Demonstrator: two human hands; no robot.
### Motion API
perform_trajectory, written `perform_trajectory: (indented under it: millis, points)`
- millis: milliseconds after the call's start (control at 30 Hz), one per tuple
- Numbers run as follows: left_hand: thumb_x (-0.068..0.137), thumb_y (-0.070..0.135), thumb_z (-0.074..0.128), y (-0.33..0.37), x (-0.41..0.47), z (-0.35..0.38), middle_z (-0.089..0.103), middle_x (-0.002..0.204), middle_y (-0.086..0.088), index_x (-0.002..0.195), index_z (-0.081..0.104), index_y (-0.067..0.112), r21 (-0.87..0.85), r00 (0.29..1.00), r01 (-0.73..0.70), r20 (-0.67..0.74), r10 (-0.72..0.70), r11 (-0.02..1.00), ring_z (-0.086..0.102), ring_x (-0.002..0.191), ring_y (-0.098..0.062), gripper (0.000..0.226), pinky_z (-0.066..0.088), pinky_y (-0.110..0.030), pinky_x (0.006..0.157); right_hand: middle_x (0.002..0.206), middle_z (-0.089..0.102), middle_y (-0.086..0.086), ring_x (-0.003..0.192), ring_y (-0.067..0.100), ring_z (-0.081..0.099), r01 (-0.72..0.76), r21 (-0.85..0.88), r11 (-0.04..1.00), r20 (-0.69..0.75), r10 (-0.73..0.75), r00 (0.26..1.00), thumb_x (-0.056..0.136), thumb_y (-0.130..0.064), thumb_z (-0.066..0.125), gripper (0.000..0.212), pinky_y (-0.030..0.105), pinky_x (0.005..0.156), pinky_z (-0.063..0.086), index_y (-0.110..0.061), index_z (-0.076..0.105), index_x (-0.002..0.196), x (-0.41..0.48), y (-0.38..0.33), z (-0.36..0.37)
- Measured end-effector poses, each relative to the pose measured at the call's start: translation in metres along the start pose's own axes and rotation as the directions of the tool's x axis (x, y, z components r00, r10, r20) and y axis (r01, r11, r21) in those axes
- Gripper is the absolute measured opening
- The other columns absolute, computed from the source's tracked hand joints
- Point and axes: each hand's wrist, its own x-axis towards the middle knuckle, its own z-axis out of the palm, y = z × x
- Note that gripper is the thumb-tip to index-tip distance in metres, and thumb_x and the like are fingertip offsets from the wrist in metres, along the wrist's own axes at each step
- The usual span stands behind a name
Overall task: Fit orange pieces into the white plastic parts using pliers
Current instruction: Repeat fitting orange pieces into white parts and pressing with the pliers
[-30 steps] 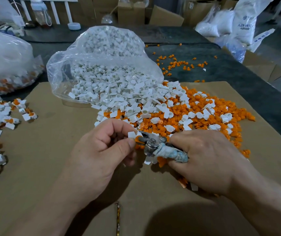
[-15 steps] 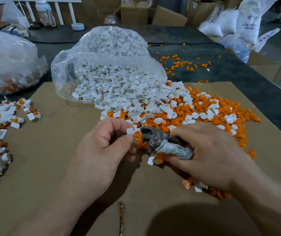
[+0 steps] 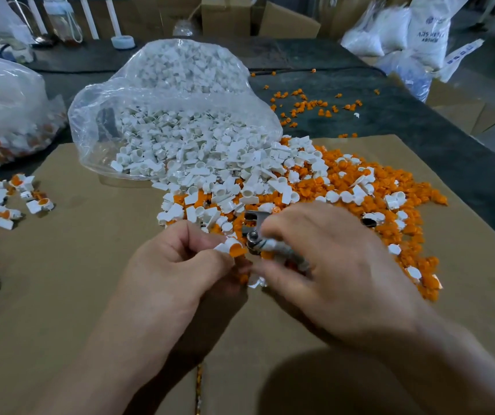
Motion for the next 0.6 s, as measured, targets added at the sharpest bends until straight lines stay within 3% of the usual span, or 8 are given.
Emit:
perform_trajectory:
  millis: [67, 167, 233, 367, 433, 500, 533, 600]
  points:
    - [0.057, 0.039, 0.076, 0.001, -0.004, 0.002, 0.073, 0.065, 0.0, 0.07, 0.069, 0.025, 0.102, 0.998, -0.066, 0.007, 0.065, 0.993, 0.065, 0.056, -0.019, 0.021, 0.05, -0.042, 0.058, 0.089, 0.064, -0.005, 0.083, 0.019, 0.058, 0.064, -0.002, 0.998, 0.056, -0.063, 0.996, 0.091, -0.037, 0.054, 0.021, 0.042, 0.072, 0.049, -0.02, 0.065, 0.097, 0.001, -0.006, 0.002]
    - [0.056, 0.059, 0.074, 0.003, -0.009, 0.001, 0.072, 0.067, -0.001, 0.082, 0.07, 0.028, 0.21, 0.987, -0.158, 0.027, 0.155, 0.965, 0.067, 0.063, -0.03, 0.041, 0.055, -0.054, 0.061, 0.085, 0.064, -0.002, 0.078, 0.019, 0.058, 0.086, -0.031, 0.996, 0.046, -0.084, 0.995, 0.096, -0.026, 0.05, 0.02, 0.042, 0.069, 0.049, -0.017, 0.067, 0.094, 0.001, -0.004, 0.0]
    - [0.06, 0.063, 0.074, 0.003, -0.01, -0.001, 0.069, 0.064, -0.002, 0.086, 0.069, 0.028, 0.265, 0.975, -0.22, 0.045, 0.216, 0.939, 0.066, 0.058, -0.026, 0.044, 0.054, -0.05, 0.053, 0.092, 0.064, -0.001, 0.082, 0.018, 0.06, 0.08, -0.013, 0.997, 0.018, -0.08, 0.997, 0.093, -0.027, 0.047, 0.024, 0.04, 0.069, 0.05, -0.016, 0.066, 0.104, -0.002, -0.004, -0.001]
    - [0.066, 0.063, 0.072, 0.001, -0.011, -0.001, 0.066, 0.063, -0.004, 0.085, 0.068, 0.026, 0.281, 0.961, -0.272, 0.035, 0.273, 0.92, 0.061, 0.059, -0.034, 0.042, 0.052, -0.059, 0.049, 0.098, 0.063, -0.003, 0.084, 0.014, 0.059, 0.099, 0.031, 0.995, -0.041, -0.098, 0.994, 0.091, -0.027, 0.047, 0.024, 0.033, 0.07, 0.052, -0.017, 0.06, 0.109, -0.004, -0.008, 0.001]
    - [0.07, 0.064, 0.067, 0.004, -0.013, -0.001, 0.064, 0.061, 0.001, 0.082, 0.066, 0.028, 0.36, 0.942, -0.327, 0.049, 0.333, 0.874, 0.058, 0.053, -0.022, 0.038, 0.049, -0.045, 0.043, 0.099, 0.062, -0.006, 0.085, 0.01, 0.057, 0.106, 0.034, 0.994, -0.041, -0.105, 0.994, 0.092, -0.026, 0.048, 0.021, 0.026, 0.071, 0.05, -0.019, 0.059, 0.109, -0.004, -0.009, 0.001]
    - [0.078, 0.061, 0.06, 0.009, -0.015, -0.003, 0.062, 0.062, 0.007, 0.079, 0.063, 0.029, 0.409, 0.92, -0.385, 0.095, 0.381, 0.827, 0.055, 0.05, -0.008, 0.033, 0.043, -0.022, 0.042, 0.096, 0.062, -0.007, 0.081, 0.008, 0.056, 0.105, 0.037, 0.994, -0.041, -0.103, 0.994, 0.093, -0.027, 0.047, 0.019, 0.025, 0.067, 0.05, -0.021, 0.06, 0.106, -0.005, -0.009, 0.001]
    - [0.083, 0.059, 0.057, 0.011, -0.016, -0.004, 0.062, 0.066, 0.01, 0.077, 0.062, 0.028, 0.437, 0.906, -0.416, 0.126, 0.403, 0.798, 0.057, 0.056, -0.007, 0.031, 0.041, -0.014, 0.046, 0.093, 0.061, -0.007, 0.078, 0.009, 0.055, 0.106, 0.057, 0.993, -0.041, -0.104, 0.994, 0.094, -0.027, 0.047, 0.017, 0.027, 0.064, 0.05, -0.02, 0.06, 0.103, -0.005, -0.009, 0.001]
    - [0.091, 0.052, 0.05, 0.013, -0.015, -0.005, 0.065, 0.077, 0.01, 0.078, 0.063, 0.028, 0.468, 0.876, -0.477, 0.185, 0.446, 0.744, 0.064, 0.072, -0.008, 0.03, 0.043, -0.011, 0.057, 0.087, 0.058, -0.006, 0.072, 0.01, 0.053, 0.12, 0.089, 0.989, -0.052, -0.115, 0.992, 0.096, -0.026, 0.048, 0.016, 0.03, 0.06, 0.046, -0.017, 0.062, 0.098, -0.006, -0.01, 0.0]
